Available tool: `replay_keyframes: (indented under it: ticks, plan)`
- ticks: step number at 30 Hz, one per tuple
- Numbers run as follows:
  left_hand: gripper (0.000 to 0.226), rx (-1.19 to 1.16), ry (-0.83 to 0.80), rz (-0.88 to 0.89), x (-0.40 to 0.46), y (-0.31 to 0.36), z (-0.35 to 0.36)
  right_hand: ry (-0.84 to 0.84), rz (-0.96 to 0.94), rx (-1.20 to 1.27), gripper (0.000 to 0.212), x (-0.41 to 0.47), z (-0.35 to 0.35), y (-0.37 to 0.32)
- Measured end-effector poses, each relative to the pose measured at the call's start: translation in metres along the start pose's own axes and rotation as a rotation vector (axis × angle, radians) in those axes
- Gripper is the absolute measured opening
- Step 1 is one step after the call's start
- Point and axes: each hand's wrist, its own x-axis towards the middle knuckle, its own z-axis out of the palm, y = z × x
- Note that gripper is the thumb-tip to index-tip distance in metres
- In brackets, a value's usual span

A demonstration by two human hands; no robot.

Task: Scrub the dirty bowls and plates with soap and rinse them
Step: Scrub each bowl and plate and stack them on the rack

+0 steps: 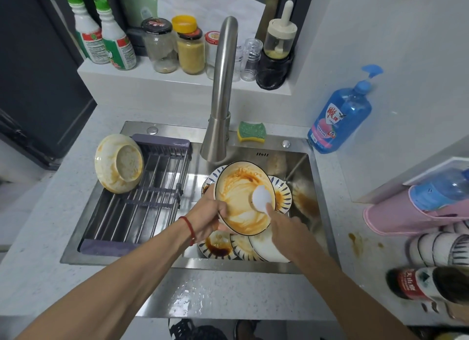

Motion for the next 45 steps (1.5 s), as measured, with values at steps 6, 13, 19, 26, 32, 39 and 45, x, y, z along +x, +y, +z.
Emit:
replay_keyframes:
  ticks: [6,13,19,26,32,39,45]
  plan:
    - [0.100,0.017,0.017,0.020,0.004,0.001,-0.003,-0.002,0.010,0.001,0.059,-0.007,0.004,-0.005]
    - [0.098,0.144,0.039,0.067,-0.001,0.006,-0.007,-0.110,0.000,-0.037,0.061,-0.017,0.017,-0.012]
    - [0.090,0.171,0.011,0.045,-0.006,0.010,-0.003,-0.041,0.058,-0.063,0.063,-0.010,0.006,-0.011]
    - [0.078,0.009,-0.129,-0.076,-0.010,0.005,0.003,0.014,-0.102,0.007,0.064,0.008,-0.001,-0.056]
    - [0.085,-0.133,-0.278,-0.113,-0.008,0.000,0.003,0.151,0.044,-0.201,0.071,0.014,-0.017,-0.032]
    - [0.072,-0.116,-0.246,-0.125,-0.002,0.000,0.008,0.050,-0.110,-0.059,0.057,0.011,-0.010,-0.041]
    - [0.046,-0.145,-0.081,-0.182,-0.004,0.003,0.000,-0.217,-0.291,-0.070,0.049,-0.013,-0.011,-0.028]
